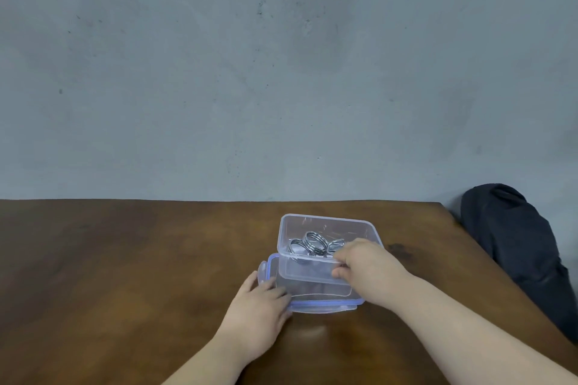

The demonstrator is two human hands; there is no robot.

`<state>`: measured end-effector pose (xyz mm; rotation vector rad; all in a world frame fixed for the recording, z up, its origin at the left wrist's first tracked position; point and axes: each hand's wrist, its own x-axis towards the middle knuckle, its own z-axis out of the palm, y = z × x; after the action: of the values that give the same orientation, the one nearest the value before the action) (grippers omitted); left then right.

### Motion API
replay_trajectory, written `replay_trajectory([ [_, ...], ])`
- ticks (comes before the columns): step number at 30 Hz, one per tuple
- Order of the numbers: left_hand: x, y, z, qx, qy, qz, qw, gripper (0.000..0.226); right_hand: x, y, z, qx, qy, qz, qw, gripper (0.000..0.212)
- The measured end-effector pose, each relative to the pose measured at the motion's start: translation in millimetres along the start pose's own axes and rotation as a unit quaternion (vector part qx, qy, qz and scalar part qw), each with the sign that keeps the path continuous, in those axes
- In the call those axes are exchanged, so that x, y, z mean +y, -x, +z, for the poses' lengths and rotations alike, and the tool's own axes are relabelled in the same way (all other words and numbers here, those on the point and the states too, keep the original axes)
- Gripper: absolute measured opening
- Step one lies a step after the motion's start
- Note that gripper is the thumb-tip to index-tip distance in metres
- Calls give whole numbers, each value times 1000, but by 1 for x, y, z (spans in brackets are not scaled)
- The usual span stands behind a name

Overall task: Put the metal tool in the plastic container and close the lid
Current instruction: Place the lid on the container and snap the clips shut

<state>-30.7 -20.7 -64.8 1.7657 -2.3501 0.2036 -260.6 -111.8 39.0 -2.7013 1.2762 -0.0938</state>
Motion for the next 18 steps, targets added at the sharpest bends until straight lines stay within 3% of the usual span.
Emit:
replay_trajectory([
  [3, 5, 6, -10, 58, -46, 69, 995, 14, 3, 1, 1, -6, 6, 3, 1000, 39],
  [7, 18, 24, -64, 136, 61, 95, 984, 18, 9, 7, 3, -25, -8, -4, 1000, 49],
  [10, 25, 38, -108, 190, 117, 105, 969, 14, 12, 11, 12, -44, -35, 1, 998, 41],
  [12, 27, 39, -124, 223, 149, 87, 960, 11, 19, 5, 26, -55, -56, 30, 996, 25],
  [14, 30, 32, -129, 232, 181, 39, 955, 11, 23, 7, 38, -129, -129, 56, 982, 24],
  [15, 31, 26, -128, 231, 192, 8, 954, 12, 23, 12, 41, -140, -168, 1, 976, 29],
  [16, 31, 19, -127, 226, 203, -24, 953, 14, 36, 16, 51, -59, -231, -14, 971, 35],
  [17, 31, 13, -125, 221, 214, -53, 950, 16, 38, 23, 47, -35, -342, 19, 939, 40],
  [18, 31, 5, -123, 217, 225, -79, 946, 20, 31, 30, 40, -58, -373, 20, 926, 32],
])
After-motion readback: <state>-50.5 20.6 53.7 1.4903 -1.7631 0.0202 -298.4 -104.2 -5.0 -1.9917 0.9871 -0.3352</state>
